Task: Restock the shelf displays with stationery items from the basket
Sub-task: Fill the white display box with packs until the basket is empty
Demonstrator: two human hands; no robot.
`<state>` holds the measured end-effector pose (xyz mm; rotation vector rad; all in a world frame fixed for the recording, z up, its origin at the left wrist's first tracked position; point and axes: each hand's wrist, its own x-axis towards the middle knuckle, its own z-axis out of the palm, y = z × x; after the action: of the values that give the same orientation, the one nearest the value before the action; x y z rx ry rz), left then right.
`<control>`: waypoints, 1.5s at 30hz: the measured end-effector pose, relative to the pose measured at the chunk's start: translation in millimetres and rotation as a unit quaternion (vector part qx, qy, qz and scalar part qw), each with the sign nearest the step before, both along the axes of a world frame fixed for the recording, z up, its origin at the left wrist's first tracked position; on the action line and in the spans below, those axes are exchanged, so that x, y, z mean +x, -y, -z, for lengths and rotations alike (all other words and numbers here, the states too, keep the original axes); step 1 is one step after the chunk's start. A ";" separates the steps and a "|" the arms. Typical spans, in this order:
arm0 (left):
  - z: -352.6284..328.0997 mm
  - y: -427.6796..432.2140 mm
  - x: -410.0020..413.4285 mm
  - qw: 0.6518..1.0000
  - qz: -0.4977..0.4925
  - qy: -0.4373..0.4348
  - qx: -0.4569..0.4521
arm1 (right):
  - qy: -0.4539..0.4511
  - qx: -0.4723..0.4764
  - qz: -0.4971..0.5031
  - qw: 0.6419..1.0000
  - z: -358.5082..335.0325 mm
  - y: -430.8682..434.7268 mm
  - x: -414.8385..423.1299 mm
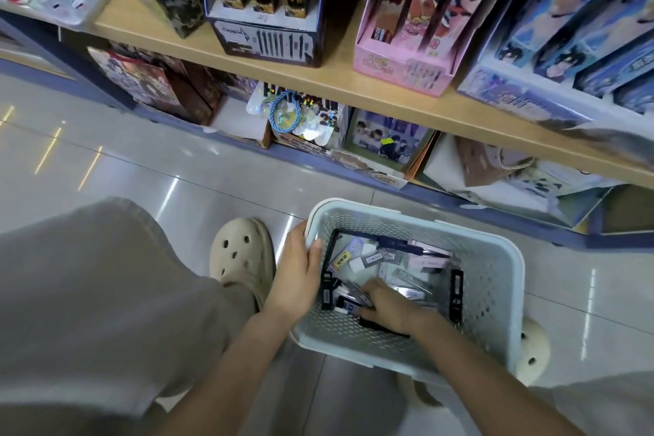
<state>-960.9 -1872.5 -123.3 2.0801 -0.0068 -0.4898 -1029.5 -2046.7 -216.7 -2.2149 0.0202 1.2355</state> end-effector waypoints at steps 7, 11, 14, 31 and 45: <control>-21.7 0.6 -18.0 0.995 -0.065 0.070 0.023 | -0.020 0.028 0.061 0.998 -28.4 19.1 0.4; -40.0 12.4 -27.9 0.992 -0.099 0.083 -0.013 | 0.029 0.059 0.118 0.991 -55.2 23.6 9.3; -46.4 33.1 -33.9 0.981 -0.158 -0.058 -0.098 | 0.053 0.098 0.158 0.981 -77.4 20.1 17.0; -73.2 81.3 -9.9 0.876 -0.258 -0.273 -0.302 | 0.231 0.110 0.256 0.932 -170.3 8.9 17.8; -173.3 82.1 4.0 0.914 -0.189 -0.139 -0.332 | 0.206 0.202 0.401 0.870 -293.8 39.6 20.1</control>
<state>-956.9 -1954.6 50.0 1.2893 0.3463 -0.4576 -1009.5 -2086.2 77.0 -1.7445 0.4286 0.2648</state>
